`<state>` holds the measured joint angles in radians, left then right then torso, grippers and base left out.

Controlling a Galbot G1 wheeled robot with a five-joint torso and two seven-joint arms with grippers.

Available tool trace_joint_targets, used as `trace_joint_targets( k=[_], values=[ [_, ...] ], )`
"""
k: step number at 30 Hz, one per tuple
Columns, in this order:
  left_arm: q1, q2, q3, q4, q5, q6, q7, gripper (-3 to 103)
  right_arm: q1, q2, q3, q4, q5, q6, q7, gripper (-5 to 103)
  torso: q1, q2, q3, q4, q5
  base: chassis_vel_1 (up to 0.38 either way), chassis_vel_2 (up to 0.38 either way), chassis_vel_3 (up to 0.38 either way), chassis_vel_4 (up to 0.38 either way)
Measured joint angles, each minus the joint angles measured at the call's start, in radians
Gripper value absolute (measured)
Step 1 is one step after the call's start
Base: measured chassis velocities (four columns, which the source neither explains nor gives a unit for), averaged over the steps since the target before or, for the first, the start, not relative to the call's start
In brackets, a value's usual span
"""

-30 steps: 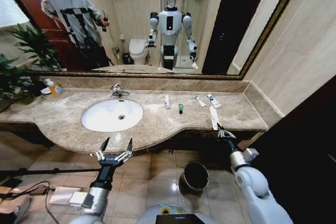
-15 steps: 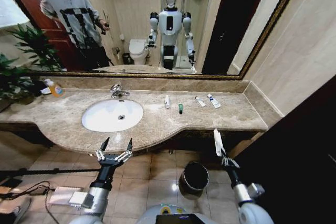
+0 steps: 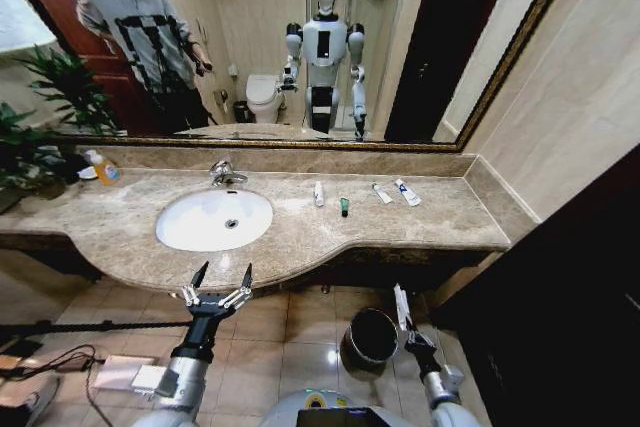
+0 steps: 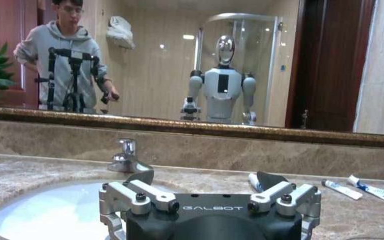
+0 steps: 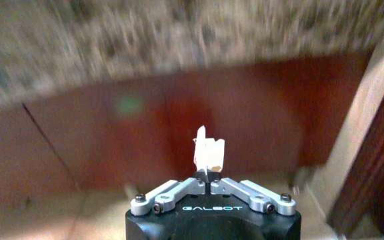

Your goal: Pick up the trash from the sink and place it in the trash bin.

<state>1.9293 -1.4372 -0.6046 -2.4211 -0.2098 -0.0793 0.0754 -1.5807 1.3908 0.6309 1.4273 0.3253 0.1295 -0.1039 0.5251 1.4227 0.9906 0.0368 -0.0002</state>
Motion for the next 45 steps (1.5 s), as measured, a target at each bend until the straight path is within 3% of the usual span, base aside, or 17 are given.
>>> trace_joint_targets(
  k=[8, 11, 15, 27, 37, 41, 45],
  values=[
    [0.000, 0.000, 0.000, 0.000, 0.000, 0.000, 0.000, 100, 0.122, -0.008, -0.009, -0.236, -0.097, -0.037, -0.050, 0, 0.000, 0.000, 0.000, 0.0001, 0.0002, 0.000, 0.000, 0.000, 0.000],
    [0.000, 0.000, 0.000, 0.000, 0.000, 0.000, 0.000, 100, 0.182, 0.012, -0.007, -0.365, -0.200, -0.018, -0.062, 0, 0.000, 0.000, 0.000, 0.0002, 0.0003, 0.000, 0.000, 0.000, 0.000],
    [0.000, 0.000, 0.000, 0.000, 0.000, 0.000, 0.000, 100, 0.223, 0.029, -0.003, -0.469, -0.260, 0.010, -0.063, 0, 0.000, 0.000, 0.000, 0.0000, 0.0003, 0.000, 0.000, 0.000, 0.000],
    [0.000, 0.000, 0.000, 0.000, 0.000, 0.000, 0.000, 100, 0.285, 0.074, -0.003, -0.560, -0.362, 0.043, -0.069, 0, 0.000, 0.000, 0.000, 0.0000, 0.0002, 0.000, 0.000, 0.000, 0.000],
    [0.000, 0.000, 0.000, 0.000, 0.000, 0.000, 0.000, 100, 0.335, 0.088, -0.006, -0.608, -0.377, 0.050, -0.068, -1, 0.000, 0.000, 0.000, 0.0000, 0.0002, 0.000, 0.000, 0.000, 0.000],
    [0.000, 0.000, 0.000, 0.000, 0.000, 0.000, 0.000, 100, 0.345, 0.093, -0.007, -0.611, -0.383, 0.049, -0.064, 20, 0.000, 0.000, 0.000, 0.0001, 0.0001, 0.000, 0.000, 0.000, 0.000],
    [0.000, 0.000, 0.000, 0.000, 0.000, 0.000, 0.000, 100, 0.341, 0.100, -0.007, -0.598, -0.389, 0.047, -0.061, 31, 0.000, 0.000, 0.000, 0.0001, 0.0002, 0.000, 0.000, 0.000, 0.000]
  ],
)
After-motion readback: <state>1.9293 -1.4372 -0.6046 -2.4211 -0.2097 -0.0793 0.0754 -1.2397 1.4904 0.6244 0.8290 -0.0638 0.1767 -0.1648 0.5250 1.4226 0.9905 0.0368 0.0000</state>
